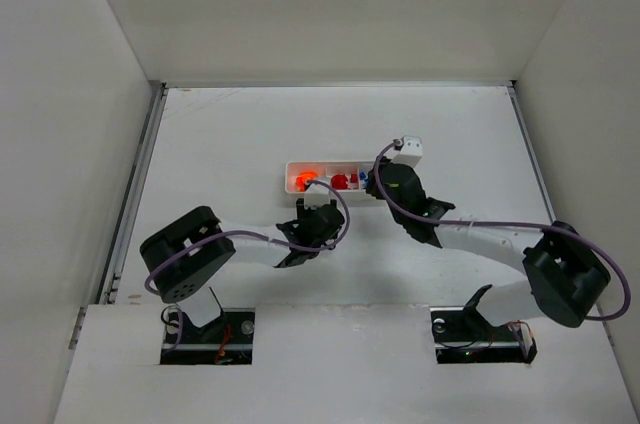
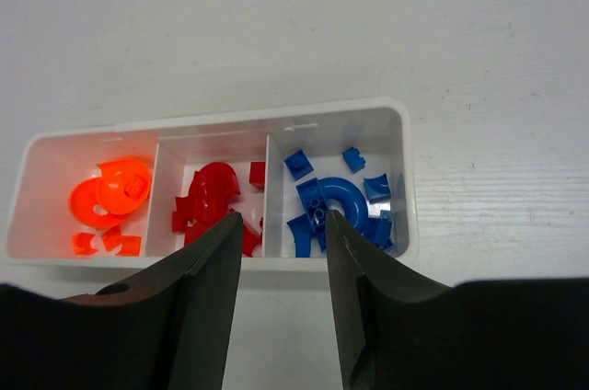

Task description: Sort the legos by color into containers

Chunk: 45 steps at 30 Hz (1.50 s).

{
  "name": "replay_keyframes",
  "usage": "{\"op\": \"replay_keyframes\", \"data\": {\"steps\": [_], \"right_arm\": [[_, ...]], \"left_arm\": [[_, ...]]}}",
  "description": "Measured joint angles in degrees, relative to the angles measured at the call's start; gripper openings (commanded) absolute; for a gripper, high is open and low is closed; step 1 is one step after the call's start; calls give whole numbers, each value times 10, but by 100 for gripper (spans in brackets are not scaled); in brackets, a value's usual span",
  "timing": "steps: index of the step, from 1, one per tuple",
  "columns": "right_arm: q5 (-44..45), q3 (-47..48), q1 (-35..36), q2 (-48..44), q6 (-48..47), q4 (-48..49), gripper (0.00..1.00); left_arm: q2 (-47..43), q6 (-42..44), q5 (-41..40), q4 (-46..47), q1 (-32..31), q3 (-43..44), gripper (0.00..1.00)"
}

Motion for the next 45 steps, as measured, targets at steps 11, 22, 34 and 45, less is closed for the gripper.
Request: {"op": "replay_keyframes", "data": {"steps": [11, 22, 34, 45], "right_arm": [[9, -70, 19, -116, 13, -1, 49], [27, -233, -24, -363, 123, -52, 50], [9, -266, -73, -342, 173, -84, 50], [4, -266, -76, -329, 181, -81, 50]], "left_arm": [[16, -1, -13, 1, -7, 15, 15], [-113, 3, -6, -22, -21, 15, 15], [20, 36, 64, -17, 93, 179, 25], [4, 59, 69, -21, 96, 163, 83]]}}
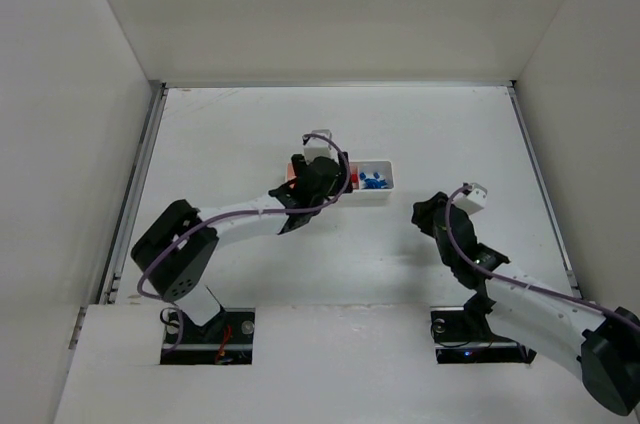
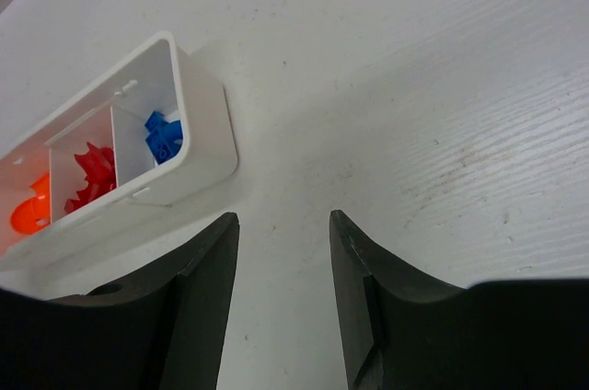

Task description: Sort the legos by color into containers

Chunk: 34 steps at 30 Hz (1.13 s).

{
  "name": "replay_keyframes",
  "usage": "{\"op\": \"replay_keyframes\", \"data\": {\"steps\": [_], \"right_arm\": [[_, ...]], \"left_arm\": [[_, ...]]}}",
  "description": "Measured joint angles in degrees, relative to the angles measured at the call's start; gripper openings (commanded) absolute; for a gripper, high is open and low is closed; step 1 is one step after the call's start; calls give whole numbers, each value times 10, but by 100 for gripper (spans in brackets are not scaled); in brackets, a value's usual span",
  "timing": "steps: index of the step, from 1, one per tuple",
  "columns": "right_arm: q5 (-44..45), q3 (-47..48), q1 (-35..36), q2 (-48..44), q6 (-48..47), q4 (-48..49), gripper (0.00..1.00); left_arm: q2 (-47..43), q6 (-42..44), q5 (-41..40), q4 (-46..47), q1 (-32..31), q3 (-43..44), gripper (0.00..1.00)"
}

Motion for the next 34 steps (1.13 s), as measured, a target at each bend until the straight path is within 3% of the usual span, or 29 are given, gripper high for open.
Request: {"op": "replay_keyframes", "data": {"steps": [1, 5, 10, 15, 19, 22, 27, 34], "right_arm": [[0, 0, -2, 3, 0, 1, 50], [-3, 0, -11, 11, 2, 3, 46], [-9, 0, -11, 23, 4, 6, 31], [-13, 0, -14, 30, 6, 6, 15], [-13, 0, -15, 29, 11, 6, 11], [-13, 0, -15, 30, 12, 6, 15], [-12, 0, -15, 35, 16, 5, 47], [-12, 0, -15, 45, 15, 6, 55]], "left_arm": [[-20, 3, -2, 0, -2, -14, 100], [-129, 5, -11, 4, -1, -85, 100], [-296, -1, -39, -2, 32, -202, 100], [-461, -39, -56, -58, 102, -298, 100], [-521, -80, -54, -132, 177, -322, 100], [-518, -102, -51, -173, 222, -322, 100], [-485, -118, -50, -203, 231, -322, 100], [-442, -125, -49, -211, 202, -322, 100]]}}
